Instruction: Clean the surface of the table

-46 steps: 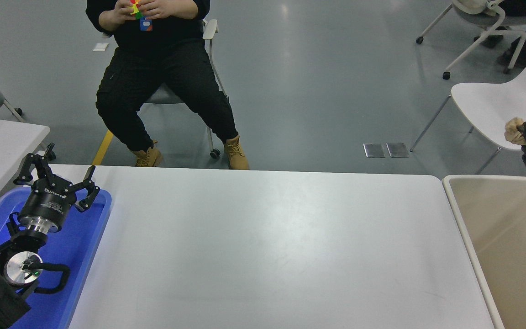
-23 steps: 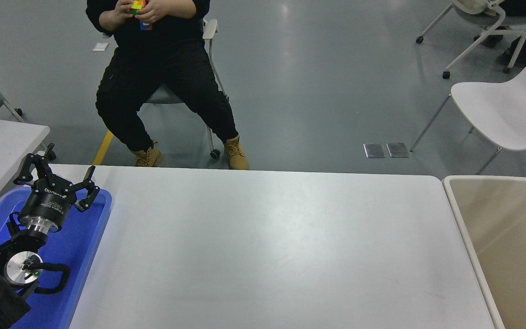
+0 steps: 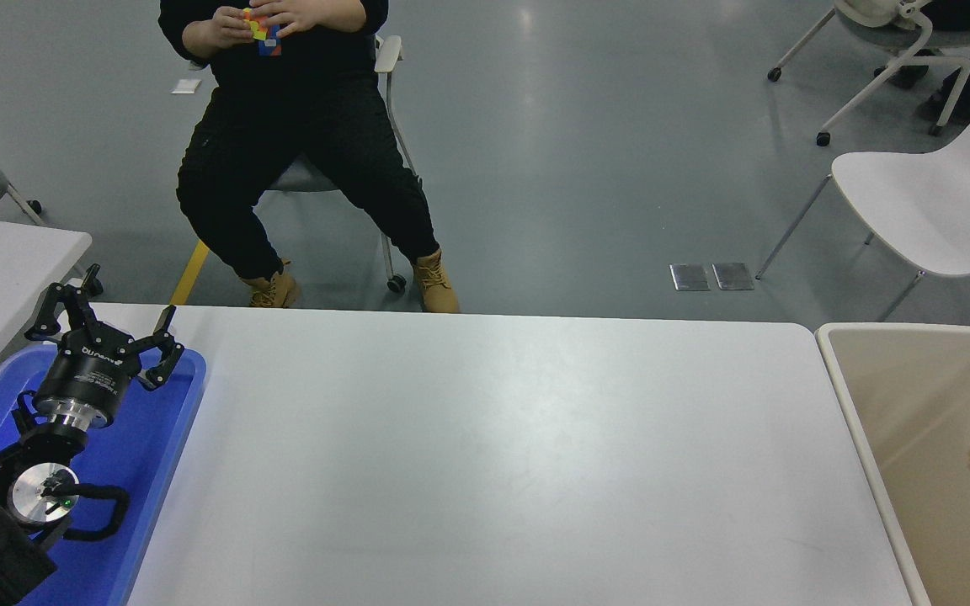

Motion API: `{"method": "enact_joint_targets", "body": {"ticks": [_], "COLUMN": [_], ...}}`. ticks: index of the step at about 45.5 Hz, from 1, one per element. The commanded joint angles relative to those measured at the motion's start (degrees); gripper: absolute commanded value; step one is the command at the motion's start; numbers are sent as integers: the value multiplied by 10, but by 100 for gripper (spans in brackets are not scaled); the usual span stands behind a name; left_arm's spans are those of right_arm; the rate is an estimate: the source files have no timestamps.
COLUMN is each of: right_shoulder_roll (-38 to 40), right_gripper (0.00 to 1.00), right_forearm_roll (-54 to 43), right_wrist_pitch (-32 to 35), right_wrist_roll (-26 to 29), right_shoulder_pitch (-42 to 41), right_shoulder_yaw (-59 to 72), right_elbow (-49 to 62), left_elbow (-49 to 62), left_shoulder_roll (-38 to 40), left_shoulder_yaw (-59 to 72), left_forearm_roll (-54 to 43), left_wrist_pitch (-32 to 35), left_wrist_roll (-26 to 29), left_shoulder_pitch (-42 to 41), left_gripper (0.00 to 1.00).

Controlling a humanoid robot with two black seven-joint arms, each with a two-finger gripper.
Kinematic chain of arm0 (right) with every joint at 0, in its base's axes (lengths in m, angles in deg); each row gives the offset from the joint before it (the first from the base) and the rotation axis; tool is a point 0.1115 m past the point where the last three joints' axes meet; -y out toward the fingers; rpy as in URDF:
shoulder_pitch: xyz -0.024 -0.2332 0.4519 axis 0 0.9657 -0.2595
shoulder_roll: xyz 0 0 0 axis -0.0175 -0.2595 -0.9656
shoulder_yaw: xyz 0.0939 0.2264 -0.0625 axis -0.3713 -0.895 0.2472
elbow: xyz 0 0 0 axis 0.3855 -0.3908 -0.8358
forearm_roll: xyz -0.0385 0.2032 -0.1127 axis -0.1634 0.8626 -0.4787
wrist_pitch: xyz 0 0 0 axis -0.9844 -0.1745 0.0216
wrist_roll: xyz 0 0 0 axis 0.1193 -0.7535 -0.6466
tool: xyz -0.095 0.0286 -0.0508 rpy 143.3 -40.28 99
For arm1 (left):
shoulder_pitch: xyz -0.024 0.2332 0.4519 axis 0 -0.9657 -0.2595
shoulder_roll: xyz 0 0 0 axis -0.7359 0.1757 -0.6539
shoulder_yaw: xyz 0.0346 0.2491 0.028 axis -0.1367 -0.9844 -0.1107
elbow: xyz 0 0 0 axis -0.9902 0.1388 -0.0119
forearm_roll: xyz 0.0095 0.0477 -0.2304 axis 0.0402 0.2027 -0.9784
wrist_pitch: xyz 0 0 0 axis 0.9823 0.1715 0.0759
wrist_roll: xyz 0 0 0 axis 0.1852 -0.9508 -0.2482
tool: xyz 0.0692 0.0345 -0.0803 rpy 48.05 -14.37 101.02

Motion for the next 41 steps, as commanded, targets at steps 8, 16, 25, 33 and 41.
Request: {"method": "enact_joint_targets", "body": {"ticks": [8,16,25,33,41], "right_shoulder_roll": [-8,-11,-17,-17,-15], "right_gripper": [17,59,96,97,98], "right_forearm_roll": [0,0,0,0,0], "right_wrist_pitch": [-4,-4,-4,-2,0], "right_wrist_roll": [-1,-1,-1,-1,-1], "right_shoulder_pitch": [14,16,21,29,23], "right_shoulder_yaw": [4,4,4,2,2], "right_elbow": [-2,-3,-6,-9,-11], "left_elbow": [0,0,0,0,0], "left_shoulder_roll": [0,0,0,0,0], "left_shoulder_yaw": [0,0,0,0,0], "left_forearm_roll": [0,0,0,0,0], "left_wrist_pitch": [0,0,0,0,0], "left_wrist_roll": [0,0,0,0,0], "left_shoulder_pitch": [0,0,0,0,0], "left_gripper": [100,100,100,100,100]}}
